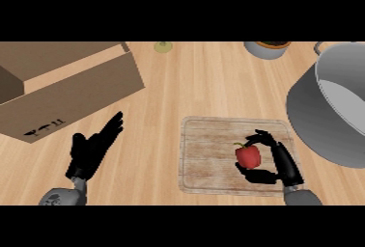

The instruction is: Pick the bell pepper from the cutting board and place it in the pot

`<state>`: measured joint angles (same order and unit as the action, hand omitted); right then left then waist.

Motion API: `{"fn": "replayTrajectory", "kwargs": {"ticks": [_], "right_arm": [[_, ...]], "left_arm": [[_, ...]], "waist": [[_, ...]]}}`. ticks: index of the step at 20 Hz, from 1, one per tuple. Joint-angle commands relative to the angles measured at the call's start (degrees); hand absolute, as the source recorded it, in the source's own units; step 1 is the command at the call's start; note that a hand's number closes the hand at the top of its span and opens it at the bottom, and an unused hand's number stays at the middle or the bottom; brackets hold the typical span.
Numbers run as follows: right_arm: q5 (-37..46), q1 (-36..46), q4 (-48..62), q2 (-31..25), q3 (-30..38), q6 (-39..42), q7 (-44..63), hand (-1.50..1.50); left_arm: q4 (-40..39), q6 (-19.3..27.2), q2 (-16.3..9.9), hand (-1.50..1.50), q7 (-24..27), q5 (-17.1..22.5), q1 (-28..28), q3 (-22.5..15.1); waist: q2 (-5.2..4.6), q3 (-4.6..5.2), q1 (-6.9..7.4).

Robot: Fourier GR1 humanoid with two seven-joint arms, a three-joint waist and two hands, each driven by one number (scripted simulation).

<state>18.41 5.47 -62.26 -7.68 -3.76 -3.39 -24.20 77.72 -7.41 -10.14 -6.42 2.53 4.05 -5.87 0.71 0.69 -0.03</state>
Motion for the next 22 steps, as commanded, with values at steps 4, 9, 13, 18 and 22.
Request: {"fn": "replayTrajectory", "kwargs": {"ticks": [4, 9, 13, 18, 22], "right_arm": [[-10.2, -7.4, 1.4, -0.4, 10.6, -1.2, -6.3, 1.5], [-23.7, -14.5, 2.1, -2.7, 28.4, -5.0, -7.6, 1.5], [-28.3, -20.2, 2.9, -6.4, 36.5, -4.4, -13.3, 1.5], [-29.6, -25.9, -5.7, -3.4, 38.4, -8.1, -12.8, 1.5], [-25.1, -28.7, -12.0, -4.3, 37.2, -11.5, -7.6, 1.5]], "left_arm": [[-0.5, 1.6, 0.6, 0.0, -1.1, -0.3, 0.3, 1.2], [0.2, 2.0, -0.4, 0.0, 0.0, 0.6, -2.1, 3.1], [0.1, 0.6, 0.0, 0.0, -2.0, 1.5, 0.4, 2.5], [1.4, 2.1, 2.2, 0.0, -1.5, -1.4, -0.9, -0.2], [2.8, 1.2, 2.5, 0.0, -2.2, -1.2, -0.2, 0.1]], "waist": [[-0.49, -0.74, -2.09], [-0.21, -0.85, -6.68], [-0.64, -0.78, -3.36], [-0.64, -0.65, -0.59], [-0.69, -0.66, -0.17]]}}
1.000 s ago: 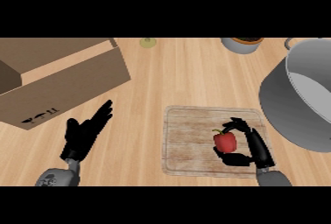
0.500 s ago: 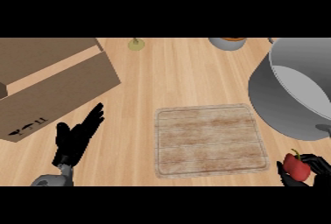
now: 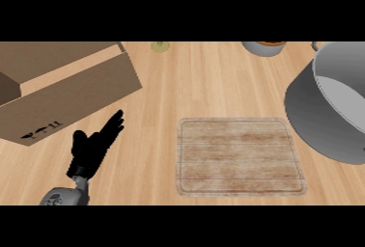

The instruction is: Pick the bell pepper from the cutting board and place it in the pot

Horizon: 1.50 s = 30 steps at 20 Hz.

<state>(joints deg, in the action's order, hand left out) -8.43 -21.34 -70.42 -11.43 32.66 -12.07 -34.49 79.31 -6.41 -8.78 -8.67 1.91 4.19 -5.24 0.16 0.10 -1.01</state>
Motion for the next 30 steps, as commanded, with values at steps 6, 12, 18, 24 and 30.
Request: {"fn": "replayTrajectory", "kwargs": {"ticks": [6, 12, 18, 24, 30], "right_arm": [[8.5, -8.9, -24.9, -0.8, -1.4, -9.2, 16.5, 1.5], [22.8, -10.1, -38.3, -1.8, -5.4, -15.5, 32.5, 1.5], [30.2, 3.5, -37.5, -15.9, -3.5, -10.4, 55.5, 1.5], [35.5, 14.6, -33.4, -22.5, -7.6, -0.9, 66.8, 1.5], [41.5, 29.0, -17.7, -26.0, -15.6, 3.1, 70.3, 1.5]], "left_arm": [[-0.4, -1.7, -0.9, 0.0, 1.8, -0.2, -1.0, 1.0], [0.3, -2.1, 0.4, 0.0, 0.8, -0.4, -1.3, 0.0], [0.0, -0.7, 1.6, 0.0, 0.5, -2.3, -0.5, -1.0], [-2.8, -1.1, 2.3, 0.0, -0.5, -1.5, 2.9, 0.5], [-3.3, 0.1, 3.2, 0.0, 0.2, -3.2, 3.6, 0.0]], "waist": [[-0.19, 0.01, 0.86], [-0.28, 0.02, 1.14], [-0.5, 0.04, 2.33], [-0.37, -0.05, 1.69], [-0.53, -0.09, 2.32]]}}
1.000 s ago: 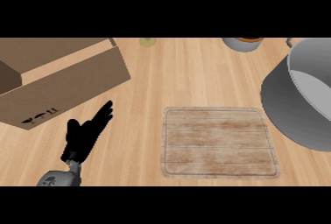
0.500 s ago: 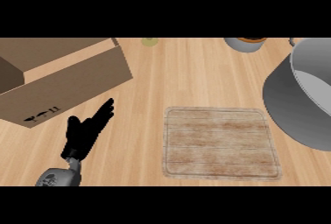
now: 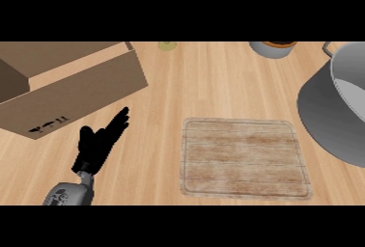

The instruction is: Pick the bell pepper from the cutting board and place it in the pot

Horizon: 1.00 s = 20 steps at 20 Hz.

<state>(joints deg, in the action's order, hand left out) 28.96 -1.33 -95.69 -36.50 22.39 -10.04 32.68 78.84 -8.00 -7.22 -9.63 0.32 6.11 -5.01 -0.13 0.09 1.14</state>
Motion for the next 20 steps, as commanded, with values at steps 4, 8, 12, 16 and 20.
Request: {"fn": "replayTrajectory", "kwargs": {"ticks": [4, 8, 12, 16, 20], "right_arm": [[5.2, 18.7, 18.5, -3.8, -7.5, 5.5, 2.6, 1.5], [13.1, 19.0, 26.5, -8.2, -11.7, 9.1, 3.9, 1.5], [17.0, 26.4, 39.5, -8.8, -15.5, 12.9, 3.7, 1.5], [12.0, 33.6, 46.4, -2.1, -15.0, 22.0, 10.9, 1.5], [12.1, 36.9, 57.5, 0.8, -12.8, 20.0, 12.3, -1.5]], "left_arm": [[-1.7, -1.3, -1.1, 0.0, 2.4, -0.2, 0.3, 1.3], [-2.2, -2.6, -1.1, 0.0, 3.7, 0.2, -1.5, 0.8], [1.3, -2.1, -0.4, 0.0, 1.0, -0.1, -2.2, -0.4], [-0.2, 0.0, 1.4, 0.0, 0.3, -1.5, 0.4, -1.1], [-1.5, -1.9, -0.7, 0.0, 2.1, -0.5, -0.9, 0.7]], "waist": [[-0.14, -0.08, 0.15], [-0.39, -0.06, 1.01], [-0.5, -0.16, 1.99], [-0.45, -0.13, 1.63], [-0.48, -0.17, 1.02]]}}
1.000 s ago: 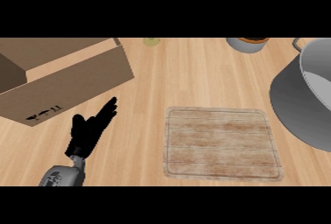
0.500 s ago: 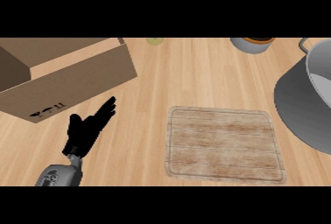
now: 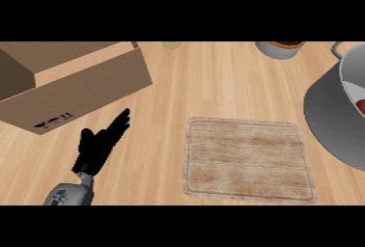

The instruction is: Pick the bell pepper from the cutting board and place it in the pot

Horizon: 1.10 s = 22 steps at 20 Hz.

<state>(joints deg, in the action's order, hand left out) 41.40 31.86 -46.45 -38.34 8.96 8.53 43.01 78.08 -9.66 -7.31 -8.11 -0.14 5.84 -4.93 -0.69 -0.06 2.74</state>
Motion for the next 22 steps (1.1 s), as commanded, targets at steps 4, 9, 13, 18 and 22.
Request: {"fn": "replayTrajectory", "kwargs": {"ticks": [4, 9, 13, 18, 22], "right_arm": [[0.3, 8.7, 15.5, 4.3, 2.4, -7.5, -7.0, -1.5], [-4.6, 9.2, 8.0, 4.2, 9.5, -22.8, -15.1, -1.5], [-9.3, 10.1, 4.4, 4.5, 16.3, -33.8, -20.2, -1.5], [-12.2, 8.8, 4.3, 4.2, 22.5, -45.1, -24.2, -1.5], [-18.2, 3.8, 1.4, 3.8, 27.5, -47.2, -32.7, -1.5]], "left_arm": [[-3.6, -1.5, -1.7, 0.0, 1.2, 1.4, 2.3, 3.2], [0.8, -0.3, -0.3, 0.0, 0.2, 0.1, -1.0, 0.5], [0.8, 1.9, 1.7, 0.0, -0.3, -1.3, -1.7, -0.6], [0.9, 1.8, 0.7, 0.0, 0.8, -1.7, -2.5, 0.0], [1.1, 1.0, 0.3, 0.0, -0.1, -0.7, -1.3, 1.0]], "waist": [[-0.05, -0.05, -0.89], [0.21, -0.19, -0.9], [0.42, -0.2, -2.04], [0.4, -0.06, -2.06], [0.55, -0.05, -2.69]]}}
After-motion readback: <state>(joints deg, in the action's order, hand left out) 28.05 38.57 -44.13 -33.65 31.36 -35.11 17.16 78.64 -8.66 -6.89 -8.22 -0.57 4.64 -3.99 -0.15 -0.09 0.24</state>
